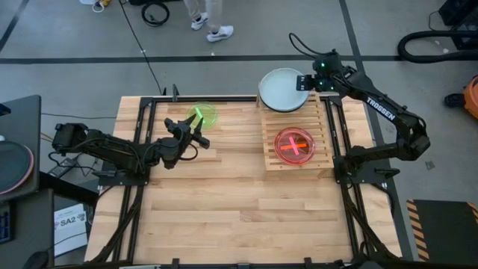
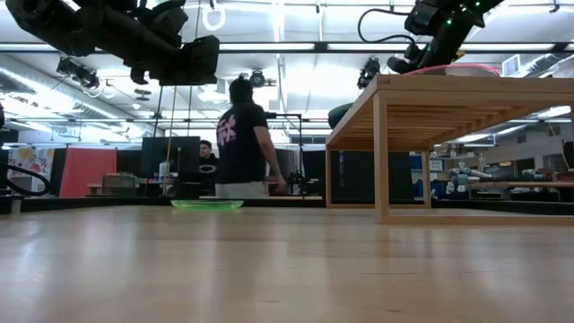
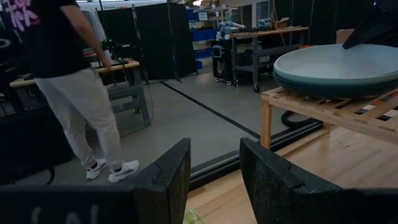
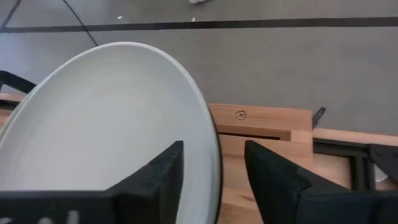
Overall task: Place and stack plates onto a shelf
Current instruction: Stack the light green plate on top of the light pink plate on the shelf
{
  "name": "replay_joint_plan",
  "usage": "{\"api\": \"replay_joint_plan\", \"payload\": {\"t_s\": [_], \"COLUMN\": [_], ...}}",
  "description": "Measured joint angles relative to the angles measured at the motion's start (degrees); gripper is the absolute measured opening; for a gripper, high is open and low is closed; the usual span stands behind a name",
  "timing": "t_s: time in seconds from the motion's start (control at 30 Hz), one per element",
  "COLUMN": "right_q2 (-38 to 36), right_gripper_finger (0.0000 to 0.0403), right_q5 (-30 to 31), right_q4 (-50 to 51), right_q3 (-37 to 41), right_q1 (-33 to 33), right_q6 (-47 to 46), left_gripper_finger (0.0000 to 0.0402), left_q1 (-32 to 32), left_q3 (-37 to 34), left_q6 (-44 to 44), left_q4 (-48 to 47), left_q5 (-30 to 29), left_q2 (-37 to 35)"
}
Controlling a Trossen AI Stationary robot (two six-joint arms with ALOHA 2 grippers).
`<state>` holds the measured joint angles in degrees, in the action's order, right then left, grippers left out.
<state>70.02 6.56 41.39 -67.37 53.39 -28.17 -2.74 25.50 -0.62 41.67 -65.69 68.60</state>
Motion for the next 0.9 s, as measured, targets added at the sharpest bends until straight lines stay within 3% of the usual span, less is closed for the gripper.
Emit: {"api": "replay_joint_plan", "payload": {"t_s": [0.3, 0.47, 0.9], "right_q2": [0.0, 0.0, -2.1], "right_gripper_finger": [0.0219, 0.022, 0.0218], "right_q5": [3.3, 2.8, 2.8], "right_q4": [3.2, 3.3, -3.5], "right_q3": [0.0, 0.0, 0.0], "right_q1": [0.0, 0.0, 0.0], "right_q6": [0.4, 4.0, 2.7], "left_gripper_finger": [0.0144, 0.0144, 0.0144], "left_q1": [0.0, 0.0, 0.0], "left_q3": [0.0, 0.0, 0.0], "left_q6": [0.0, 0.0, 0.0], "left_q4": [0.0, -0.6, -1.4], "left_q5": [0.0, 0.0, 0.0], "left_q2": [0.0, 0.0, 0.0]}}
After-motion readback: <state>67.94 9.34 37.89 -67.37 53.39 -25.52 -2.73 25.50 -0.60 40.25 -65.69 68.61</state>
